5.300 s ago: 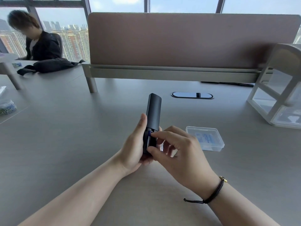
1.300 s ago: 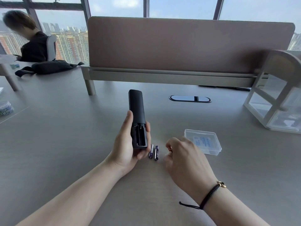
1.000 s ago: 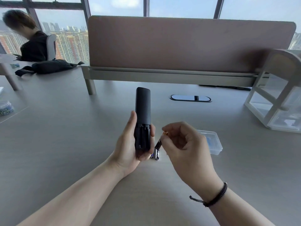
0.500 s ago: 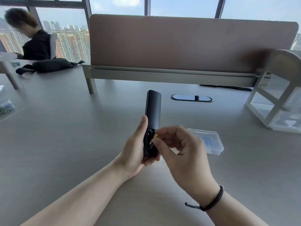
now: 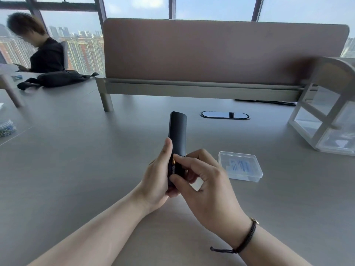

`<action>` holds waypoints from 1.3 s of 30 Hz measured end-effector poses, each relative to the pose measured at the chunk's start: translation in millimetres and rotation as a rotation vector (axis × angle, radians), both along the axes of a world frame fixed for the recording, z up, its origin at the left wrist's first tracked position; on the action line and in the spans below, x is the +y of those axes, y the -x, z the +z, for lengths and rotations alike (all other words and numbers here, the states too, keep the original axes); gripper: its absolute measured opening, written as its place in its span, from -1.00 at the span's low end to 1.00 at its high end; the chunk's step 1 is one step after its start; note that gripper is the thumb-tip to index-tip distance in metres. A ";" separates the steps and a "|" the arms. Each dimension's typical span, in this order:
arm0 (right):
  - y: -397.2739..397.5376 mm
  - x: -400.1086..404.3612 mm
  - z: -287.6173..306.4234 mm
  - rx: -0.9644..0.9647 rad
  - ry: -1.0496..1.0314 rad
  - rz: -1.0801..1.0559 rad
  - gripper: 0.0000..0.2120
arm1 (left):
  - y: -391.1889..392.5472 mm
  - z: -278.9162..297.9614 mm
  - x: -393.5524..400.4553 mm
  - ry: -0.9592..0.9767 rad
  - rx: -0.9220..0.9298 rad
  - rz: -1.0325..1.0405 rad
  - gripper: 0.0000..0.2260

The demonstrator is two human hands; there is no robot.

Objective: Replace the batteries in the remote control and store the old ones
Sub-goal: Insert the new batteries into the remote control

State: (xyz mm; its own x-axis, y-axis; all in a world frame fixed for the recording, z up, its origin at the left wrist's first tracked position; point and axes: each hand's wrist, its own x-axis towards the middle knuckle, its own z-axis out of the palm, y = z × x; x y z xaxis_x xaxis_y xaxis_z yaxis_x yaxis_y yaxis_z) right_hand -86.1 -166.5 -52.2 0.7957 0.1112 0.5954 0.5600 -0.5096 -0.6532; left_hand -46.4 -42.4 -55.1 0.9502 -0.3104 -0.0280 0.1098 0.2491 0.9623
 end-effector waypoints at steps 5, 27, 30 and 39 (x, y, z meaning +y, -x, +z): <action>3.5 3.5 -1.3 -0.026 0.144 -0.008 -0.66 | -5.4 -3.6 0.7 0.073 0.030 0.037 -0.47; -6.1 -17.3 -2.1 0.336 0.653 -0.451 -0.82 | -17.9 -2.2 10.0 0.265 -0.029 0.088 -0.39; -7.6 -18.4 -4.4 0.347 0.683 -0.457 -0.80 | -18.0 -2.8 9.7 0.261 -0.035 0.071 -0.38; -8.9 -20.5 -1.9 0.376 0.665 -0.473 -0.88 | -17.8 -3.9 9.9 0.231 -0.046 0.010 -0.38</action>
State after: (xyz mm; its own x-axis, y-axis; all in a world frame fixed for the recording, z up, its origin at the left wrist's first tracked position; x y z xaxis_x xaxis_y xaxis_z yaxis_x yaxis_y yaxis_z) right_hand -77.2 -187.0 -54.1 0.9752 -0.0488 0.2158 0.0042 -0.9711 -0.2385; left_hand -28.6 -32.5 -59.0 0.9519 -0.2944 0.0857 0.0639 0.4638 0.8836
